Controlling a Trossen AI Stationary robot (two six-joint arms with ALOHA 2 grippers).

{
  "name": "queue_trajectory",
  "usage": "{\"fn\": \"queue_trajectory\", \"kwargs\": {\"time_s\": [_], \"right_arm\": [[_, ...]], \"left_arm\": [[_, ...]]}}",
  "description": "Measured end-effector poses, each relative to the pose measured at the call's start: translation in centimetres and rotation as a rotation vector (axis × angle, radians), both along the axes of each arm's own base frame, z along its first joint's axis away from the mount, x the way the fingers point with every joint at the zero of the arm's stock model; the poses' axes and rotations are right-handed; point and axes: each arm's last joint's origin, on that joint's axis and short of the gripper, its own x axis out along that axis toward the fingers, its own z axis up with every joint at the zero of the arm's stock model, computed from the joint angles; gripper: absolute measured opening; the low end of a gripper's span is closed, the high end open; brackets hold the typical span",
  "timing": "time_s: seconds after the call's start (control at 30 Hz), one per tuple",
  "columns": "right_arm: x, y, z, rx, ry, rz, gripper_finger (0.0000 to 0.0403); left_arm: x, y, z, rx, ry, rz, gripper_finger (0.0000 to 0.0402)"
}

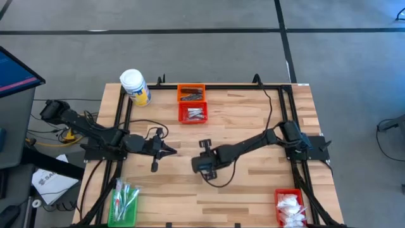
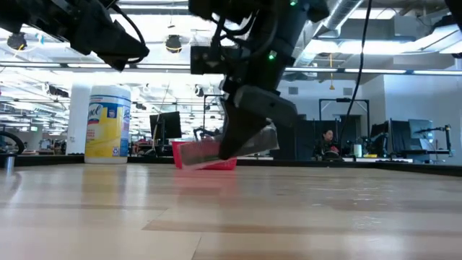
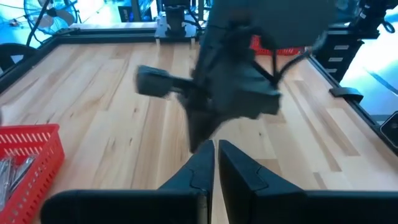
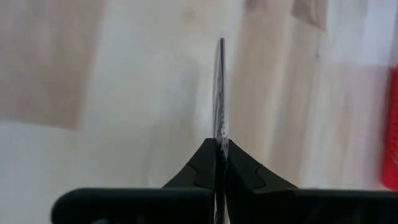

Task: Pick & Place Travel size toiletries
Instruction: Put the comb into the orange basket

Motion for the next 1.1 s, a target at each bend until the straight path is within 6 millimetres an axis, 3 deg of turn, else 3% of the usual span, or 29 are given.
{"fn": "queue_trajectory", "kwargs": {"time_s": [0.3,0.43,0.63,0.73,0.93,1.1], "right_arm": [[0.2,-6.1,2.4,-0.044,0.096,-0.065,0.0003],[-0.2,-8.8,5.0,-0.044,0.053,-0.095,0.0004],[-0.7,-12.8,10.2,0.04,-0.155,-0.063,0.0003],[-0.7,-14.6,11.7,0.096,-0.253,-0.013,0.0003],[-0.6,-18.0,11.9,0.169,-0.322,0.033,0.0003],[-0.9,-20.7,10.4,0.209,-0.278,-0.005,0.0003]], "left_arm": [[0.0,0.0,-0.1,0.012,0.001,-0.004,0.0014],[0.0,0.0,-0.1,0.012,0.002,-0.004,0.0016],[0.0,0.0,-0.1,0.012,0.002,-0.004,0.0016],[0.1,0.0,-0.1,0.012,0.001,-0.004,0.0015],[0.1,0.0,0.0,0.011,0.001,-0.004,0.0017],[0.1,0.0,0.0,0.014,0.0,-0.005,0.0015]]}}
